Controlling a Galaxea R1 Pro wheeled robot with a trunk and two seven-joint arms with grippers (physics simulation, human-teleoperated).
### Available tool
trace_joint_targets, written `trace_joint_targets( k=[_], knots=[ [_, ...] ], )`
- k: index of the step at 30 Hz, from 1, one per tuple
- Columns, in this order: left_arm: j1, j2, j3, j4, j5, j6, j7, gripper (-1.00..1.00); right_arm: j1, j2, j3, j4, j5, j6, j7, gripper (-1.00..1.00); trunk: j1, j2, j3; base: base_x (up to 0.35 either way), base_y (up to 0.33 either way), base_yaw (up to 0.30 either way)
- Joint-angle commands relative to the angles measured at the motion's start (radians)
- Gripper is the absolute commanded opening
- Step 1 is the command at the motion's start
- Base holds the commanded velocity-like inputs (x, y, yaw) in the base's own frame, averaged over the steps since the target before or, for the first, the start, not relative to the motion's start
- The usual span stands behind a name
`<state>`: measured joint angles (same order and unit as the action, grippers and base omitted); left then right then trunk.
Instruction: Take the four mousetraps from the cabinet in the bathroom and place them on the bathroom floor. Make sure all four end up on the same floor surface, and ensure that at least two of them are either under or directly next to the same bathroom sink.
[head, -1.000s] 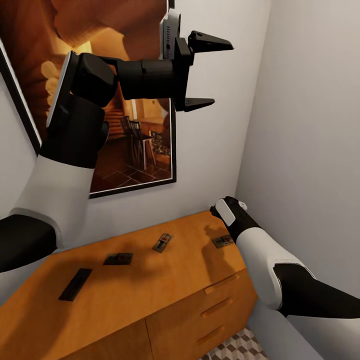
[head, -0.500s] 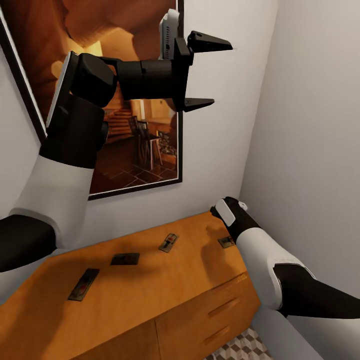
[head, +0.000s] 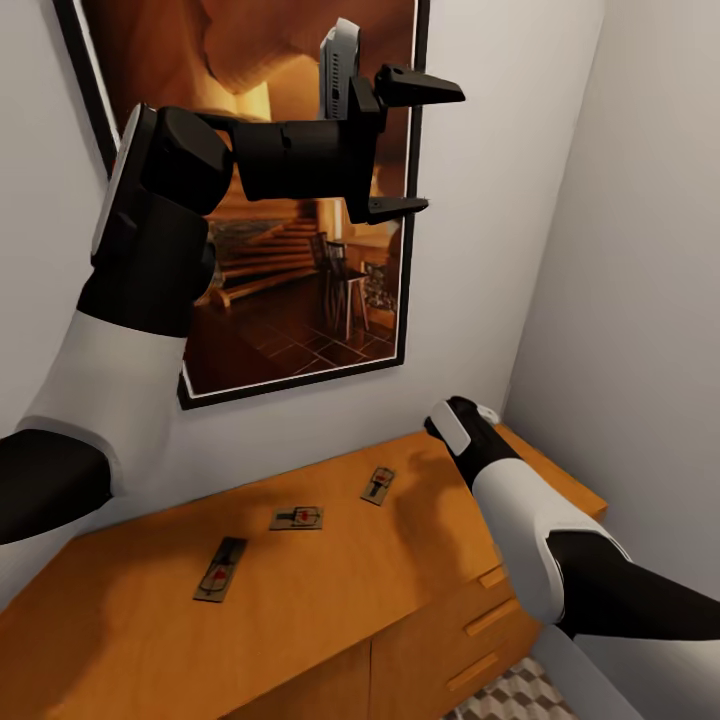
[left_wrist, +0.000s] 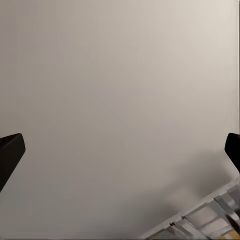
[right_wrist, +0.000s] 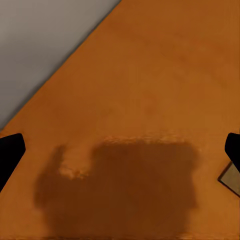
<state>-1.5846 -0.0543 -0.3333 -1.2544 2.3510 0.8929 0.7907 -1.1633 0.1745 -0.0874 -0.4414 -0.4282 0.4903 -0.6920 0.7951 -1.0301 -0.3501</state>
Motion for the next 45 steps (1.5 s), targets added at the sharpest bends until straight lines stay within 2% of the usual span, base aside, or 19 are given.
trace_joint_targets(
  k=[1,8,13,17,19,22,25,33,45],
  knots=[
    [0.0,0.0,0.0,-0.001,0.0,0.001,0.0,1.0,0.001,0.0,0.0,0.0,0.0,-0.003,-0.004,1.0,0.0,0.0,0.0,0.0,0.26,0.0],
    [0.001,0.004,-0.006,-0.008,0.001,0.008,0.0,1.0,0.006,0.0,-0.002,-0.001,0.0,-0.033,-0.017,1.0,0.0,0.0,0.0,0.0,0.128,0.0],
    [0.001,0.005,-0.031,-0.009,0.001,0.013,-0.001,1.0,0.008,0.0,-0.005,-0.003,-0.001,-0.082,-0.044,1.0,0.0,0.0,0.0,0.0,0.027,0.0],
    [0.002,0.005,-0.045,-0.008,0.001,0.015,-0.001,1.0,0.008,0.0,-0.013,-0.003,-0.008,-0.185,-0.144,1.0,0.0,0.0,0.0,0.0,0.007,0.0],
    [0.002,0.006,-0.048,-0.004,0.001,0.015,-0.001,1.0,0.008,0.0,-0.019,-0.003,-0.036,-0.269,-0.226,1.0,0.0,0.0,0.0,0.0,0.002,0.0],
    [0.002,0.006,-0.049,-0.002,0.001,0.015,-0.001,1.0,0.008,0.0,-0.021,-0.001,-0.074,-0.328,-0.279,1.0,0.0,0.0,0.0,0.0,0.001,0.0],
    [0.002,0.01,-0.051,-0.001,0.001,0.015,-0.001,1.0,0.008,0.0,-0.022,0.0,-0.097,-0.356,-0.303,1.0,0.0,0.0,0.0,0.0,0.0,0.0],
    [0.002,0.017,-0.081,0.0,0.0,0.015,-0.001,1.0,0.008,0.0,-0.023,0.009,-0.111,-0.384,-0.319,1.0,0.0,0.0,0.0,0.0,0.0,0.0],
    [0.002,0.017,-0.089,0.001,-0.001,0.014,-0.001,1.0,0.01,0.0,-0.023,0.02,-0.114,-0.417,-0.321,1.0,0.0,0.0,0.0,0.0,0.0,0.0]
  ],
)
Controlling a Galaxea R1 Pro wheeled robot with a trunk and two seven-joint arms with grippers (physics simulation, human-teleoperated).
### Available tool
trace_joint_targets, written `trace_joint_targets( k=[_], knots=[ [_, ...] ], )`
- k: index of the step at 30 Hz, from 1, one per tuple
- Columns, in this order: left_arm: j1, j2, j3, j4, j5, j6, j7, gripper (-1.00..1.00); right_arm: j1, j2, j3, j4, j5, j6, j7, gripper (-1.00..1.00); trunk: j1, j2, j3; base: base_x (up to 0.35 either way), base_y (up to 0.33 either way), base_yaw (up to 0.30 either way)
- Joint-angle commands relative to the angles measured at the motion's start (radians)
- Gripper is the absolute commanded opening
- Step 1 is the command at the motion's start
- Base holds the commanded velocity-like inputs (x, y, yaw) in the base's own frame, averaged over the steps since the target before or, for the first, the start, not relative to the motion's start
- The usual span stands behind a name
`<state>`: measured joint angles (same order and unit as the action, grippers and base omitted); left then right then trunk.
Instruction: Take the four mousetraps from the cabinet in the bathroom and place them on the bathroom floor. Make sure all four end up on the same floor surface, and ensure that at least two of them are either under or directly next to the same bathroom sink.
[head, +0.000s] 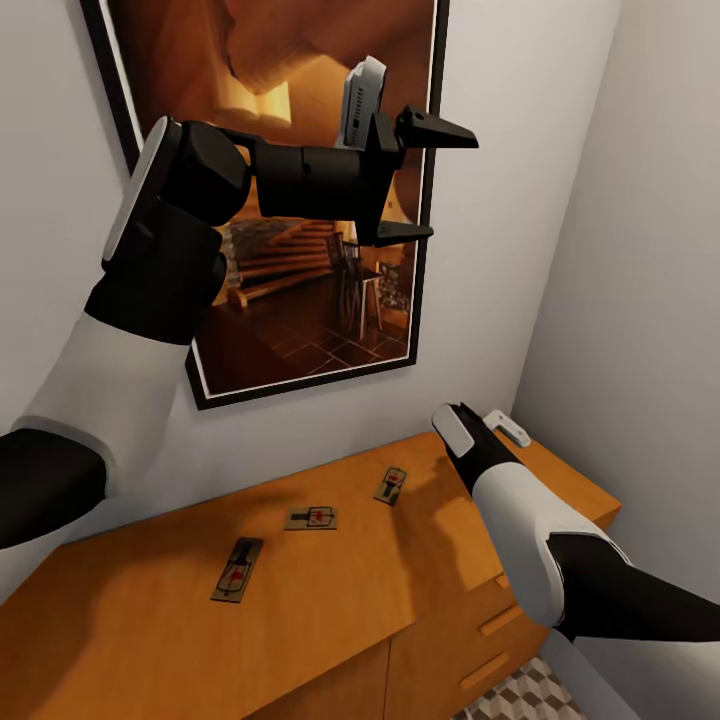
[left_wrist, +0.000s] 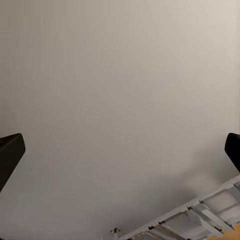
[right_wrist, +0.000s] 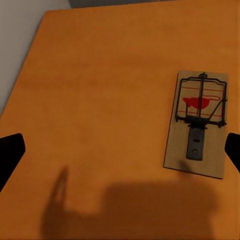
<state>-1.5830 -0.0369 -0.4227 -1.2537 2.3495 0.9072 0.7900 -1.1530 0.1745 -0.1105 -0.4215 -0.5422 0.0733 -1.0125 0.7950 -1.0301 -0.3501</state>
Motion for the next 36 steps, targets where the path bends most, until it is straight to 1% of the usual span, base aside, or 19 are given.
trace_joint_targets(
  k=[1,7,13,24,36],
  knots=[
    [0.0,0.0,0.0,0.0,0.0,0.0,0.0,1.0,0.001,0.0,0.0,0.001,0.0,-0.001,0.0,1.0,0.0,0.0,0.0,0.0,0.0,0.0],
    [0.002,0.001,-0.003,-0.001,0.0,0.0,0.0,1.0,0.004,-0.002,0.0,0.003,0.002,-0.003,0.0,1.0,0.0,0.0,0.0,0.0,0.0,0.0],
    [0.004,0.001,-0.019,0.0,0.0,-0.001,0.0,1.0,0.005,-0.005,0.001,0.004,0.005,-0.004,-0.001,1.0,0.0,0.0,0.0,0.0,0.0,0.0],
    [0.006,0.0,-0.043,0.0,-0.001,-0.004,0.0,1.0,0.006,-0.028,0.002,0.004,0.006,0.005,-0.001,1.0,0.0,0.0,0.0,0.0,0.0,0.0],
    [0.013,-0.004,-0.048,0.002,-0.002,-0.011,0.0,1.0,0.006,-0.03,0.003,0.002,0.004,0.034,-0.001,1.0,0.0,0.0,0.0,0.0,0.0,0.0]
  ],
)
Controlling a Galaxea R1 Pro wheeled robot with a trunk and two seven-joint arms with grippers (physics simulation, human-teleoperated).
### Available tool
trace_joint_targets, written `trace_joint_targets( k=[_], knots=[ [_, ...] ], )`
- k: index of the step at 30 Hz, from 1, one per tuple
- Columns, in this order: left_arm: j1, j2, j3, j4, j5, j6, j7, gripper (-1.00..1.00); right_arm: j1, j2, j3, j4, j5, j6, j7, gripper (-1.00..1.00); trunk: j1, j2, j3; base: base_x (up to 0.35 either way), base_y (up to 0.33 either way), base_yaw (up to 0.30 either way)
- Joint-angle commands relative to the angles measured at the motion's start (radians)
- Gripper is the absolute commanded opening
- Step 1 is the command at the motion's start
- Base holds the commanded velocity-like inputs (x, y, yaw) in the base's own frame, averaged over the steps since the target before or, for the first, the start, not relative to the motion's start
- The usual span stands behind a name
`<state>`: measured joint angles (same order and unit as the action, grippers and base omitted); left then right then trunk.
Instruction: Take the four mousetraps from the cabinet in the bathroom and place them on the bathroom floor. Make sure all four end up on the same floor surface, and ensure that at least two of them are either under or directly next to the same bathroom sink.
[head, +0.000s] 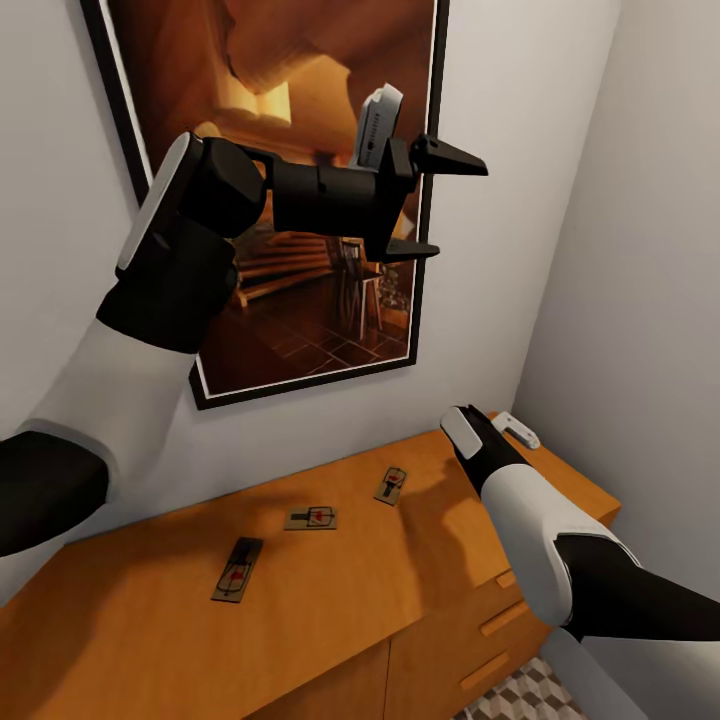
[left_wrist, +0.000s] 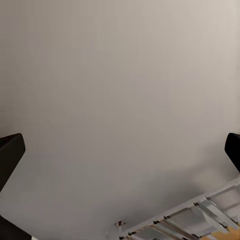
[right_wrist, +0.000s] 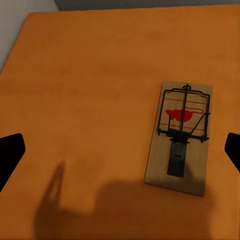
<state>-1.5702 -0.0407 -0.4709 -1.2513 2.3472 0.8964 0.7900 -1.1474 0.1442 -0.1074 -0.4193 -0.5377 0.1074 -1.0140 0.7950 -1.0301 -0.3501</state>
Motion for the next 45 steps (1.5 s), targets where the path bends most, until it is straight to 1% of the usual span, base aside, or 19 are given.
trace_joint_targets(
  k=[1,10,13,15,16,17,19,22,26,32,36,41,45],
  knots=[
    [0.0,0.0,0.0,0.0,0.0,0.0,0.0,1.0,0.0,0.0,0.0,0.0,0.0,0.001,0.0,1.0,0.0,0.0,0.0,0.0,0.0,0.0],
    [0.009,0.0,0.0,0.0,0.0,-0.001,0.0,1.0,0.0,0.0,0.0,0.001,0.0,0.003,0.0,1.0,0.0,0.0,0.0,0.0,0.0,0.0],
    [0.016,-0.003,0.0,-0.001,-0.013,-0.001,0.0,1.0,0.0,0.0,0.0,0.001,0.0,0.003,0.0,1.0,0.0,0.0,0.0,0.14,-0.047,0.0],
    [0.018,-0.004,0.0,-0.001,-0.033,-0.001,0.0,1.0,0.0,0.0,0.0,0.001,-0.001,0.003,0.0,1.0,0.0,0.0,0.0,0.166,-0.071,0.0],
    [0.024,-0.006,-0.001,-0.001,-0.103,-0.001,-0.002,1.0,0.0,0.0,0.0,0.001,-0.001,0.003,0.0,1.0,0.0,0.0,0.0,0.052,-0.023,0.0],
    [0.03,-0.007,-0.003,-0.001,-0.124,-0.001,-0.003,1.0,0.0,0.0,0.0,0.001,-0.001,0.003,0.0,1.0,0.0,0.0,0.0,0.033,-0.014,0.0],
    [0.04,-0.008,-0.005,-0.002,-0.143,-0.001,-0.004,1.0,0.0,0.0,0.0,0.001,-0.001,0.003,0.0,1.0,0.0,0.0,0.0,0.022,-0.01,0.0],
    [0.054,-0.008,-0.007,-0.001,-0.156,-0.001,-0.004,1.0,0.0,0.0,0.0,0.0,-0.001,0.003,0.0,1.0,0.0,0.0,0.0,0.01,-0.005,0.0],
    [0.066,-0.008,-0.008,-0.001,-0.164,-0.001,-0.005,1.0,0.0,0.0,0.0,-0.001,-0.002,0.003,0.0,1.0,0.0,0.0,0.0,0.003,-0.001,0.0],
    [0.068,-0.009,-0.008,-0.001,-0.164,-0.002,-0.005,1.0,0.0,-0.001,0.0,-0.001,0.0,0.003,-0.002,1.0,0.023,-0.042,-0.019,0.0,0.0,0.0],
    [0.068,-0.01,-0.008,0.0,-0.164,-0.002,-0.005,1.0,0.0,-0.014,-0.001,-0.001,-0.001,0.003,-0.022,1.0,0.038,-0.07,-0.031,0.0,0.0,0.0],
    [0.068,-0.011,-0.008,-0.001,-0.164,-0.002,-0.005,1.0,0.0,-0.018,-0.001,-0.001,-0.001,0.002,-0.04,1.0,0.057,-0.105,-0.047,0.0,0.0,0.0],
    [0.068,-0.011,-0.008,-0.001,-0.164,-0.002,-0.005,1.0,0.0,-0.019,-0.001,0.0,-0.002,0.001,-0.05,1.0,0.057,-0.105,-0.047,0.0,0.0,0.0]
  ],
)
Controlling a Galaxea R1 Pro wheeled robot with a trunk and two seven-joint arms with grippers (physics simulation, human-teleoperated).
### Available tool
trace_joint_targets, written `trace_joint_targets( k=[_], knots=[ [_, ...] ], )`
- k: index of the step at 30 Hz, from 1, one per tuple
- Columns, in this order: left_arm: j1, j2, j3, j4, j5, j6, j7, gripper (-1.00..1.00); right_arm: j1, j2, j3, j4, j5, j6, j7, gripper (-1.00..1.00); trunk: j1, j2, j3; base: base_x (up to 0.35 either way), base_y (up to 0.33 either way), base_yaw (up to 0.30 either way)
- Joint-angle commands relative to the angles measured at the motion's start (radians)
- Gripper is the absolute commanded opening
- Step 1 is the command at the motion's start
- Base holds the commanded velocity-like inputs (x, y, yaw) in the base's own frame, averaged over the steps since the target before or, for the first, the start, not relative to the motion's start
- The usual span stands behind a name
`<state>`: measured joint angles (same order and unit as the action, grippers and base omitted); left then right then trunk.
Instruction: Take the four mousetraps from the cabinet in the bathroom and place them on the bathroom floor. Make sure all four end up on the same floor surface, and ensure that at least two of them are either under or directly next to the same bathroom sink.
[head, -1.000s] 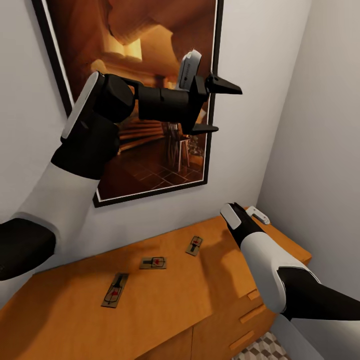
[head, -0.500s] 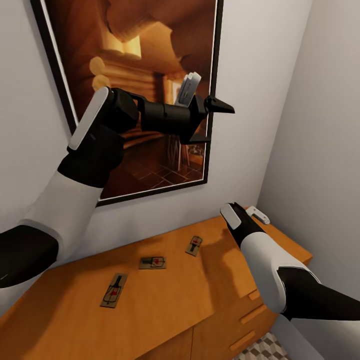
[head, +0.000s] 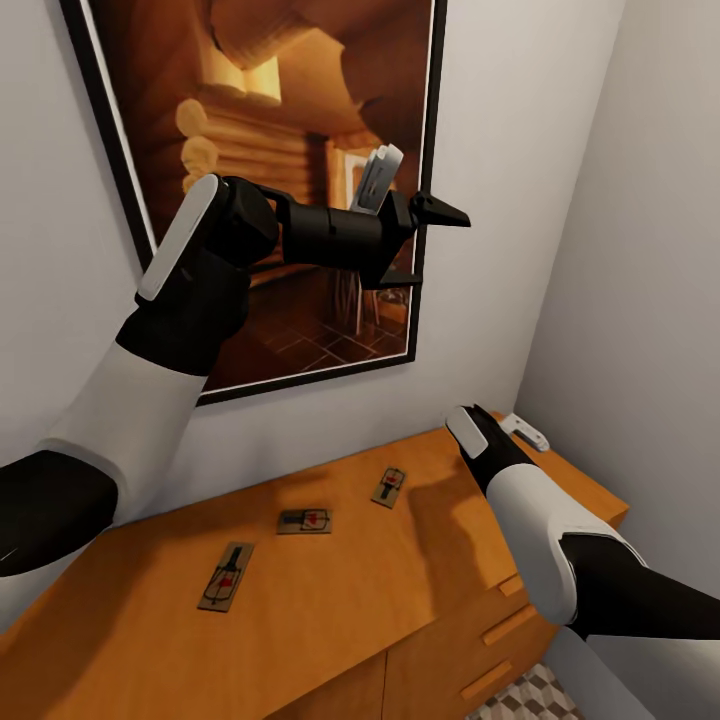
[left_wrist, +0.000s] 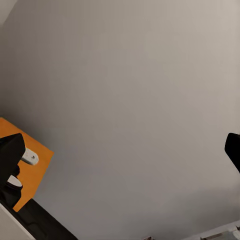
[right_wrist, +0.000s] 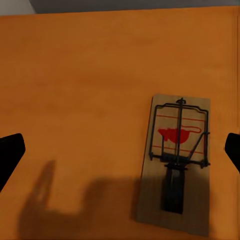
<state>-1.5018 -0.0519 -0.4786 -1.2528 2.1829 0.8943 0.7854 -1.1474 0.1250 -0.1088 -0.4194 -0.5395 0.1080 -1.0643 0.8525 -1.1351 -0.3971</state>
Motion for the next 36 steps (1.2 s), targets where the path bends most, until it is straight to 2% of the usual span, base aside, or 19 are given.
trace_joint_targets(
  k=[1,10,36],
  knots=[
    [0.0,0.0,0.0,0.0,0.0,0.0,0.0,1.0,0.0,0.0,0.0,0.0,0.0,0.0,-0.002,1.0,0.0,0.0,0.0,0.0,0.0,0.0],
    [0.0,0.0,0.0,0.0,0.0,0.0,0.0,1.0,0.0,-0.005,0.0,0.001,0.0,-0.003,-0.009,1.0,0.0,0.0,0.0,0.0,0.0,0.0],
    [0.0,-0.003,0.0,0.0,0.0,0.0,-0.001,1.0,0.0,-0.011,0.0,0.005,-0.002,-0.004,-0.024,1.0,0.1,-0.182,-0.081,0.0,0.0,0.0]
  ],
)
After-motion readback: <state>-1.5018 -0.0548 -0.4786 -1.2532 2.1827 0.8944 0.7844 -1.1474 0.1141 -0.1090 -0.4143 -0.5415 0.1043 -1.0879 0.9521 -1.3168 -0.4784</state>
